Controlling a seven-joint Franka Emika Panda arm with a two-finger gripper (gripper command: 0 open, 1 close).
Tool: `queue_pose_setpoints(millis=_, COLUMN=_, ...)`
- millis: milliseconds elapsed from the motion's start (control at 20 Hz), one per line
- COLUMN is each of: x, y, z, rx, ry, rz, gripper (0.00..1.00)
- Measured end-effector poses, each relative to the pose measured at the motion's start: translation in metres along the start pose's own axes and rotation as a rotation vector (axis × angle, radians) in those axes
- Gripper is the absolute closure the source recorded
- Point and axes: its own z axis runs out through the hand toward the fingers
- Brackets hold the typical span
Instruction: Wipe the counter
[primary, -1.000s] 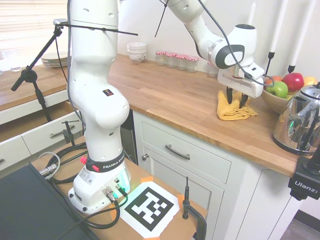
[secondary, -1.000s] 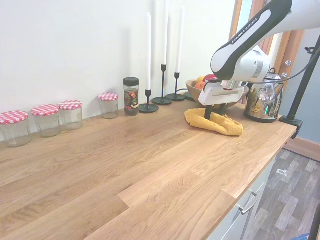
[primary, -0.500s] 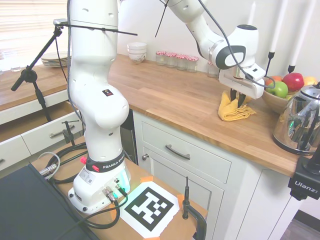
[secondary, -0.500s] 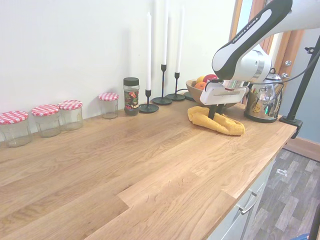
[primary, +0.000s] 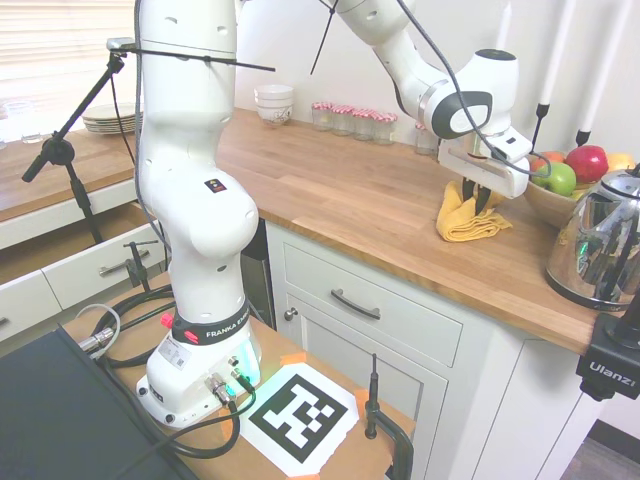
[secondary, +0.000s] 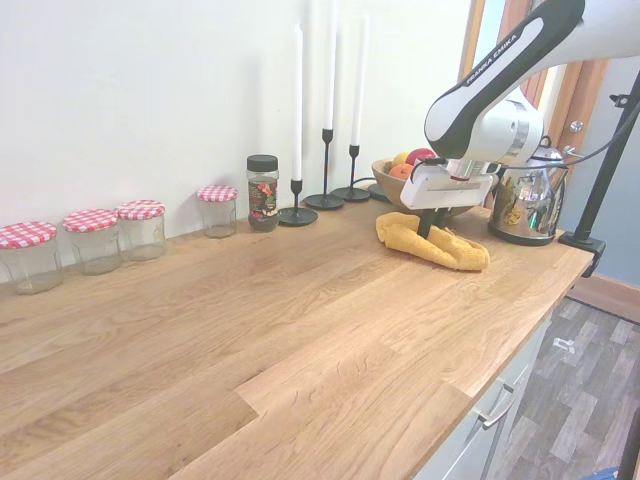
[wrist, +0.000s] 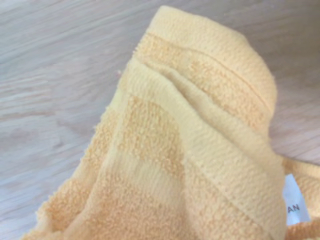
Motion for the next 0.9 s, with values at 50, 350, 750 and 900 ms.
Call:
queue_pose_setpoints(millis=50, x=-0.001, y=-0.002, z=0.0, rx=-0.002, ry=0.0, rz=-0.008, gripper=1.0)
queue_pose_setpoints(millis=350, x=-0.04, y=-0.048, z=0.004, rx=-0.01, ry=-0.004, rz=-0.081, gripper=1.0)
queue_pose_setpoints(millis=750, x=-0.147, y=-0.134, z=0.007, rx=-0.028, ry=0.004, rz=-0.197, gripper=1.0)
queue_pose_setpoints(millis=900, x=-0.202, y=-0.164, z=0.007, rx=-0.031, ry=0.012, rz=-0.251, gripper=1.0)
